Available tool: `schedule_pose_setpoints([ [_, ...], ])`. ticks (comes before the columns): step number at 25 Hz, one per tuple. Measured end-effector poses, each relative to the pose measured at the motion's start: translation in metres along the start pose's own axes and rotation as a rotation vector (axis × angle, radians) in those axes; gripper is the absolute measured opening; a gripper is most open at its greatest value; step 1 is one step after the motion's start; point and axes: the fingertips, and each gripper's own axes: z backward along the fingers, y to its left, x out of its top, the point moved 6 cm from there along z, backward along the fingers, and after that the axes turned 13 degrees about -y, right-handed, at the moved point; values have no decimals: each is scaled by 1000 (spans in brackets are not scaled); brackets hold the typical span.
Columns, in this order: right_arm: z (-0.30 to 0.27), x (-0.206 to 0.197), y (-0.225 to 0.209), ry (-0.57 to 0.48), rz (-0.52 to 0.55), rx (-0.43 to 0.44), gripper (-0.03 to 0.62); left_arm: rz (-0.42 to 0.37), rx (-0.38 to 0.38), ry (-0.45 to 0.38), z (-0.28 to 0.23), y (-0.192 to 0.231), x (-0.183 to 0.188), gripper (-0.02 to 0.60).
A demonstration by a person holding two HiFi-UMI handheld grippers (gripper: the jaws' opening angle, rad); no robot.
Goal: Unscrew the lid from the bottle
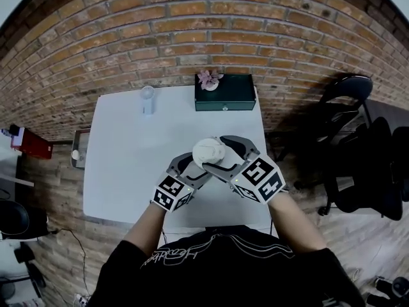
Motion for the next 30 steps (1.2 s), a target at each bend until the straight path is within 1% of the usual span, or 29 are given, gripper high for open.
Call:
schedule_pose_setpoints([
  [4, -4, -7, 6, 4, 10, -16, 328, 3, 9, -4, 0, 0, -1, 334],
  [5, -4, -7, 7, 6, 19, -25, 310, 3, 9, -3, 0, -1, -1, 334],
  [7, -3, -8, 6, 14, 27, -35, 313, 1, 10, 0, 0, -1, -1, 333],
  [11, -4, -8, 5, 13, 26, -28, 311, 0, 11, 1, 0, 0, -1, 333],
  [14, -4, -8, 4, 20, 34, -4, 310, 0, 9, 1, 0, -1, -1, 333],
  [17, -4, -8, 2, 40, 59, 55, 307, -4, 9, -3, 1, -1, -1, 333],
  [21, -5, -6, -2, 80, 88, 159, 305, -5, 16, -15, 1, -2, -2, 333],
  [26, -8, -4, -10, 128, 107, 300, 305, 0, 4, -13, 1, -1, -2, 333],
  [30, -12, -2, -15, 167, 148, 427, 305, 2, -6, -16, 1, 0, -2, 333],
])
